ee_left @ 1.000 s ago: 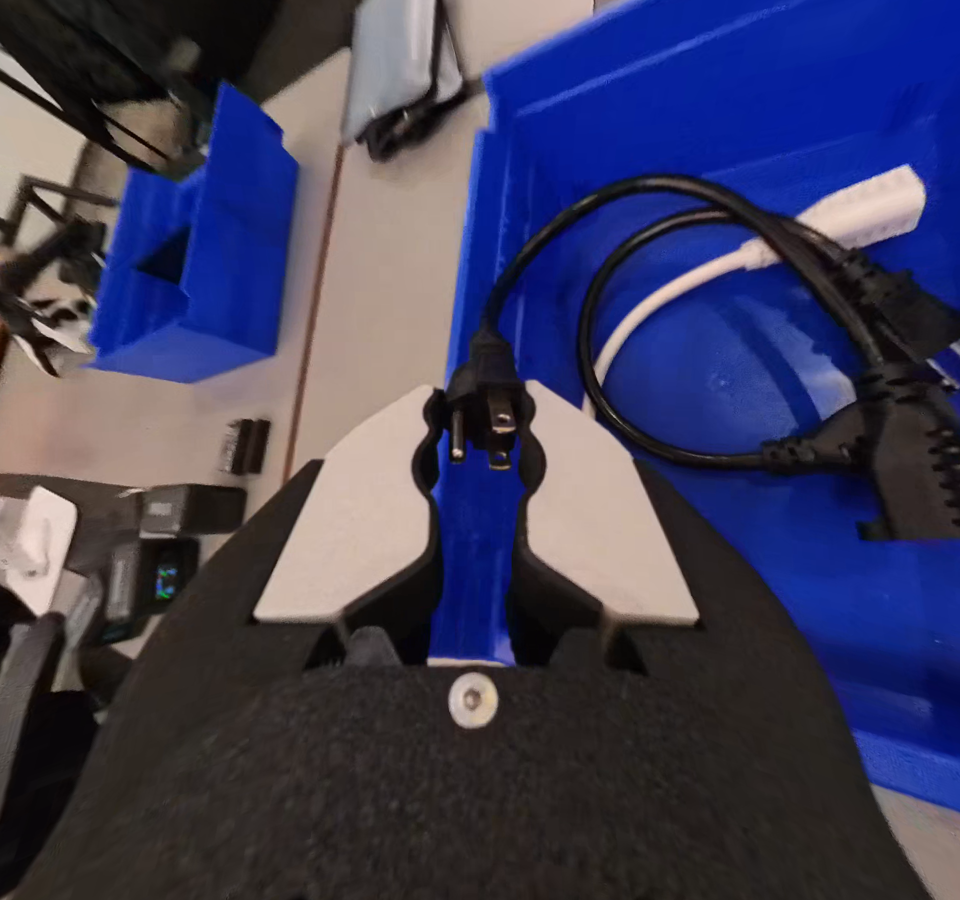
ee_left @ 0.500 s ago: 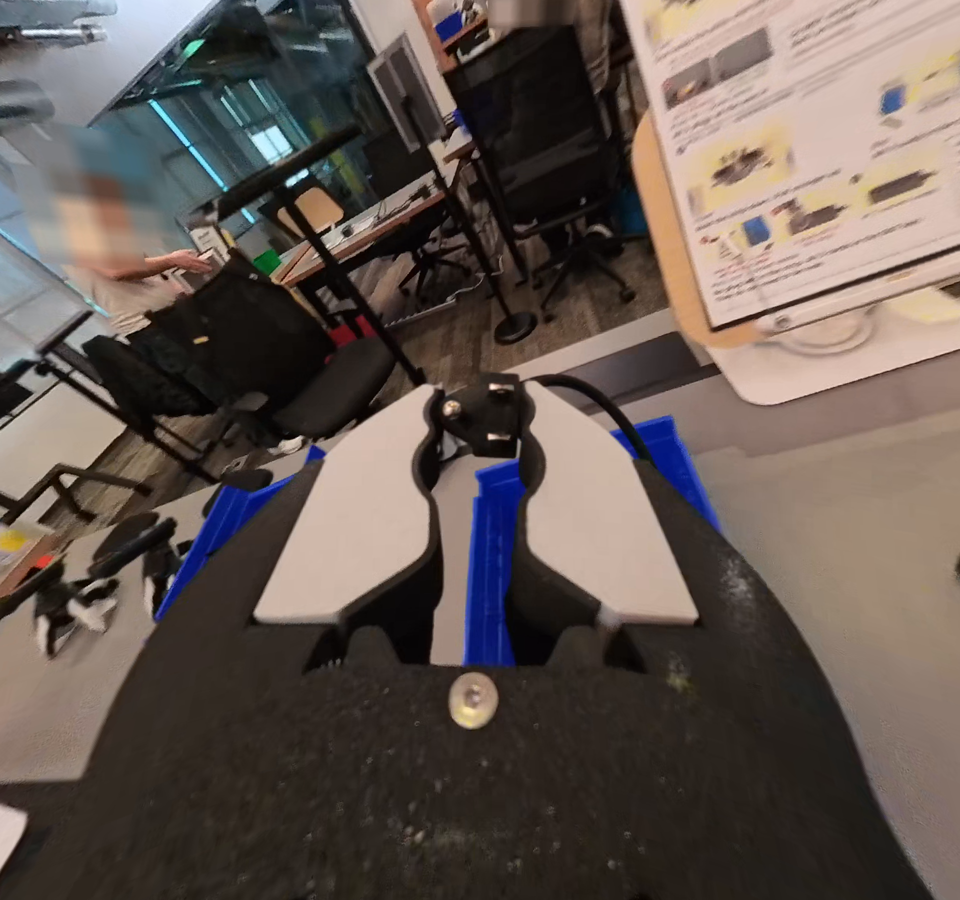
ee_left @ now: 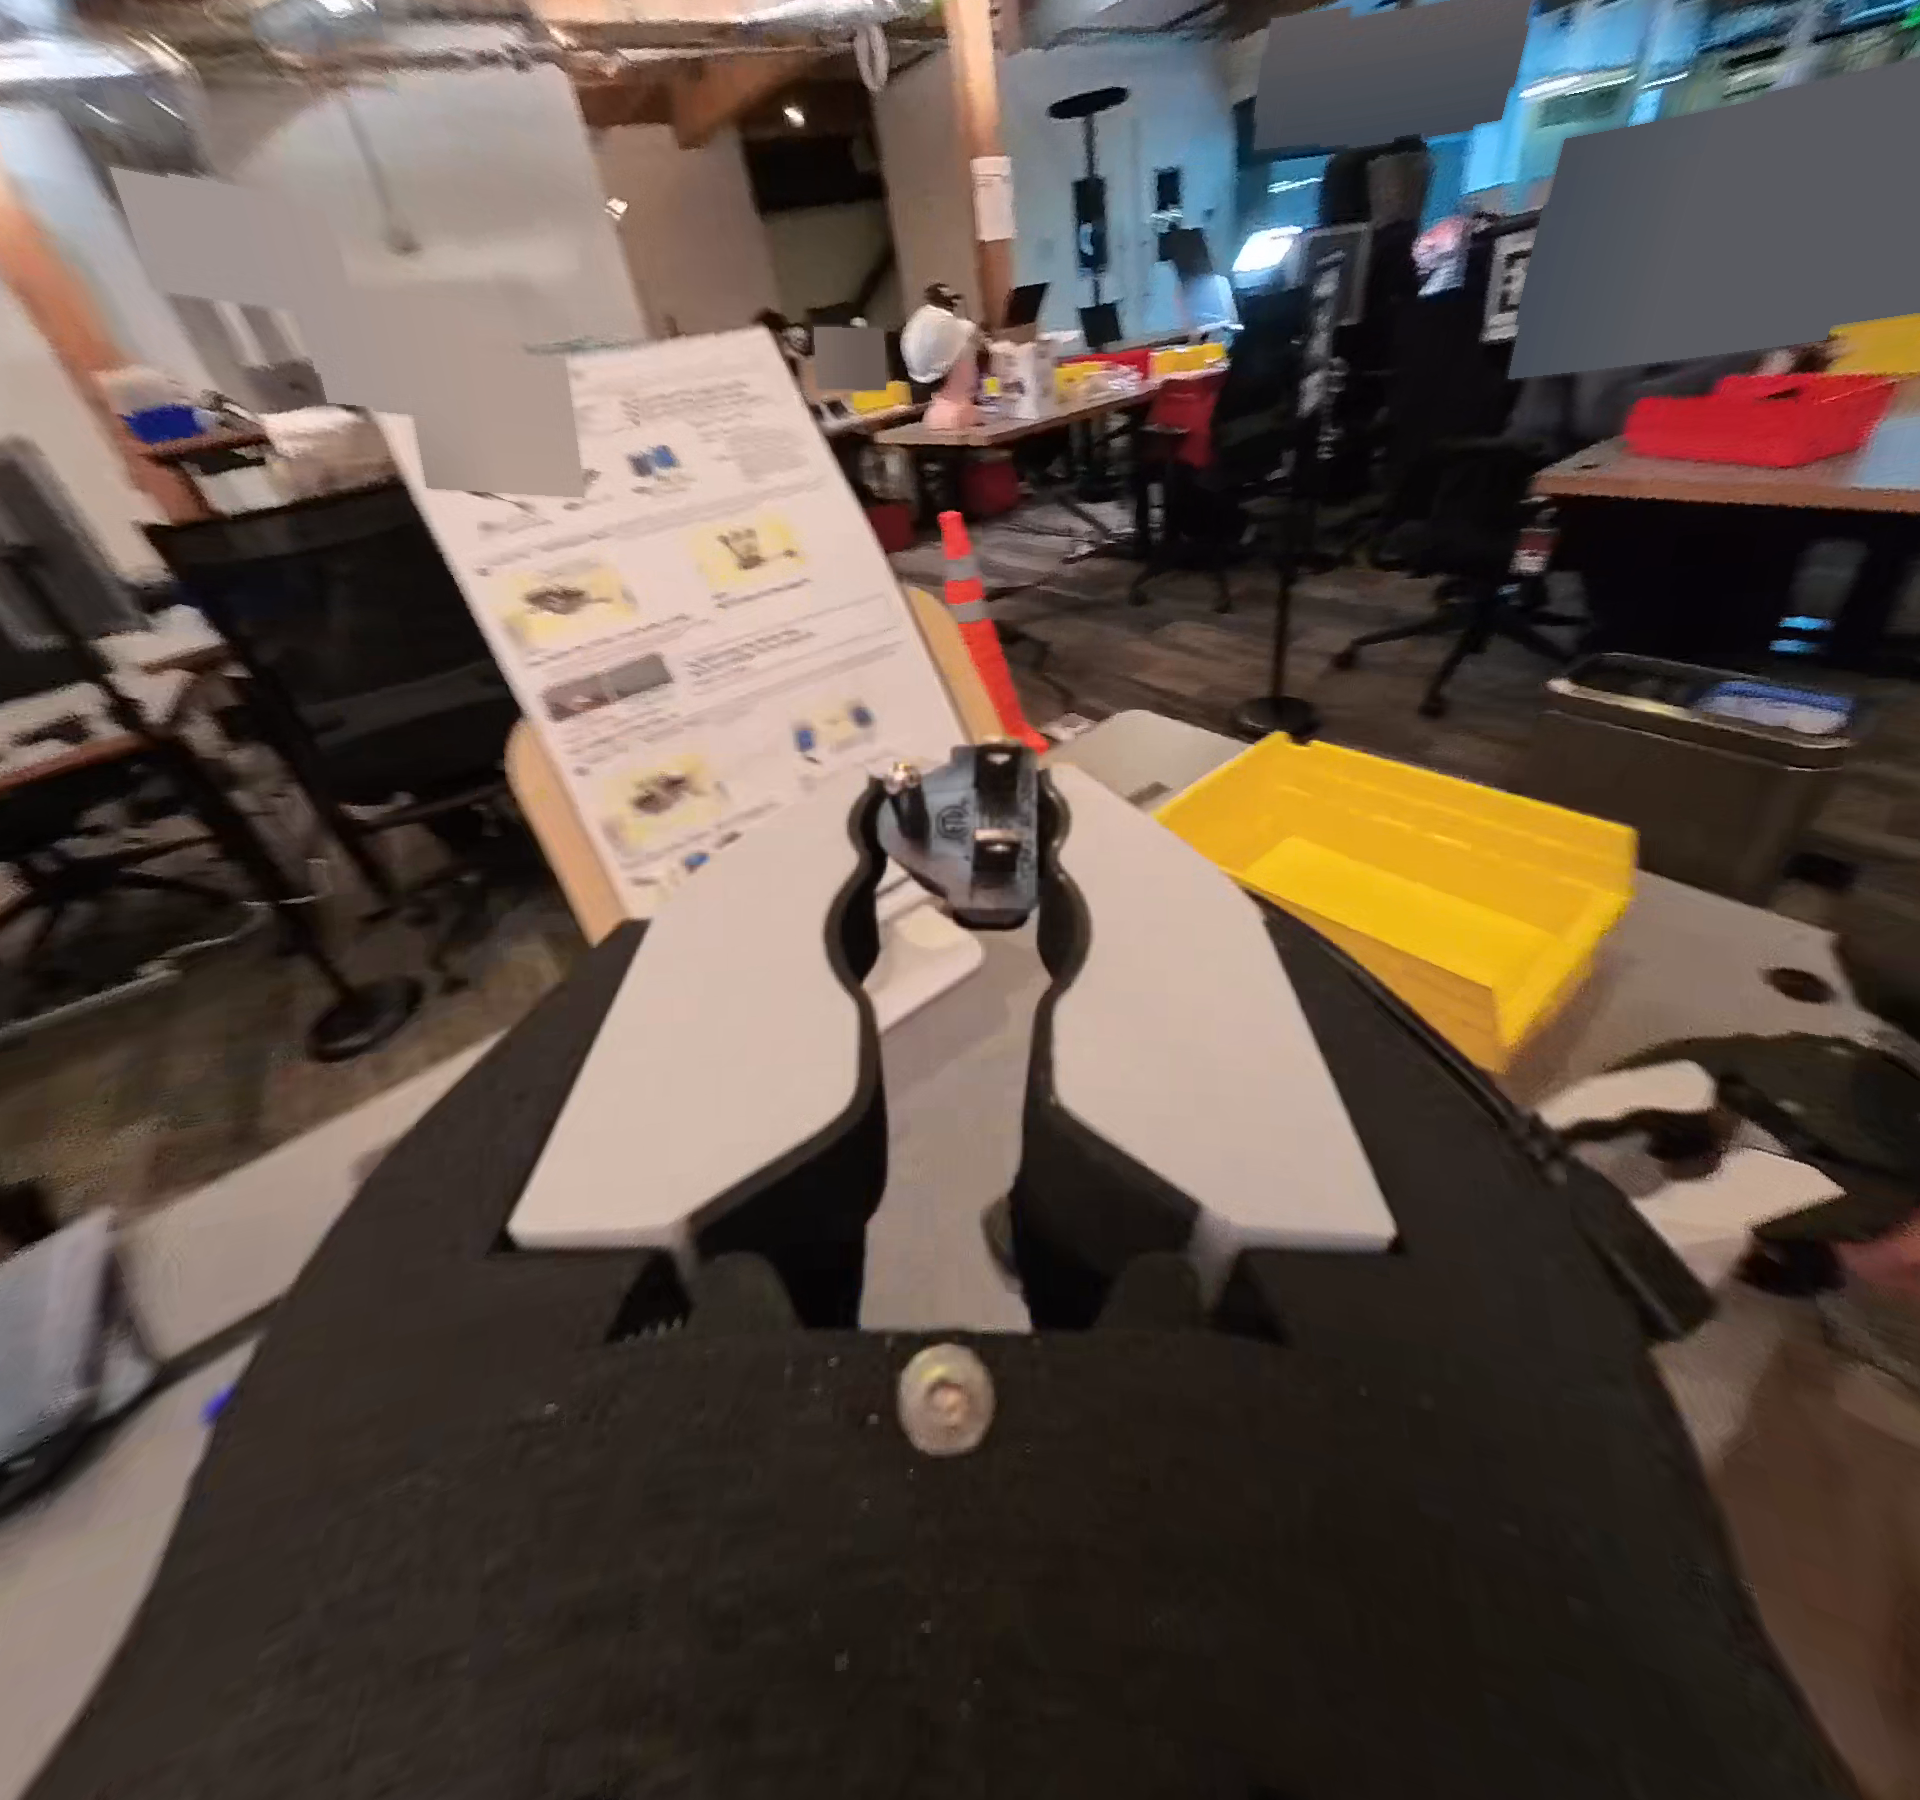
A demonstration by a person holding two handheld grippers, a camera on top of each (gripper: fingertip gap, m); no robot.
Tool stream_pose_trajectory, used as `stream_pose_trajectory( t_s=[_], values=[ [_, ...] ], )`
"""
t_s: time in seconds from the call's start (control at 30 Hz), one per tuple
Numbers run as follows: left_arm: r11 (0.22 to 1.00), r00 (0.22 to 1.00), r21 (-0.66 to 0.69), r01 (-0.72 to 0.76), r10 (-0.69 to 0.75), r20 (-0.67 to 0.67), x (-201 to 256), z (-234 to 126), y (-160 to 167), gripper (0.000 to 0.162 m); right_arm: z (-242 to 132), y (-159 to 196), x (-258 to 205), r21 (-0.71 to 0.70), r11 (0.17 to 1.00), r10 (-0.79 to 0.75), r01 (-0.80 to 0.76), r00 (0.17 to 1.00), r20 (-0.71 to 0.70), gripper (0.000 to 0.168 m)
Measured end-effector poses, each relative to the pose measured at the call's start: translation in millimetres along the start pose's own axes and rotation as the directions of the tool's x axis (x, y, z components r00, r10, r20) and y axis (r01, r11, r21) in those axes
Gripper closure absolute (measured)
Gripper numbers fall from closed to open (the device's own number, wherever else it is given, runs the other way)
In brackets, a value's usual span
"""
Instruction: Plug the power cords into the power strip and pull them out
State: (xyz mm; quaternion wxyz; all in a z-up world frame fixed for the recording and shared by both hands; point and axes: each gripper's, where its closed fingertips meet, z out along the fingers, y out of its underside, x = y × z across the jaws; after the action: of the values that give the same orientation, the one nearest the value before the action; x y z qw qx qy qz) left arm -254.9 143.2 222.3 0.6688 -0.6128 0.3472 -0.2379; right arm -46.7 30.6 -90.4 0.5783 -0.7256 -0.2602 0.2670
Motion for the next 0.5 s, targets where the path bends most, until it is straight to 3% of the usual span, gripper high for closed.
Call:
stream_pose_trajectory(
  t_s=[0.13,0.2,0.3,0.4,0.5],
  values=[
    [0.953,0.933,-0.178,0.245,-0.281,-0.224,49,45,83,0.136,-31,-41,24,0.146,0.986,-0.061,0.080,0.989,-0.132,0.127],
    [0.898,0.864,-0.277,0.341,-0.416,-0.283,74,64,130,0.136,-56,-69,33,0.206,0.966,-0.118,0.155,0.976,-0.182,0.128],
    [0.790,0.733,-0.406,0.460,-0.596,-0.327,108,83,185,0.136,-76,-91,49,0.186,0.940,-0.234,0.287,0.937,-0.260,0.129],
    [0.688,0.603,-0.477,0.548,-0.719,-0.346,133,97,212,0.136,-63,-87,57,0.143,0.937,-0.284,0.318,0.934,-0.218,0.127],
    [0.591,0.488,-0.521,0.616,-0.805,-0.337,147,103,221,0.136,-27,-71,50,0.099,0.943,-0.309,0.319,0.945,-0.102,0.122]
  ],
)
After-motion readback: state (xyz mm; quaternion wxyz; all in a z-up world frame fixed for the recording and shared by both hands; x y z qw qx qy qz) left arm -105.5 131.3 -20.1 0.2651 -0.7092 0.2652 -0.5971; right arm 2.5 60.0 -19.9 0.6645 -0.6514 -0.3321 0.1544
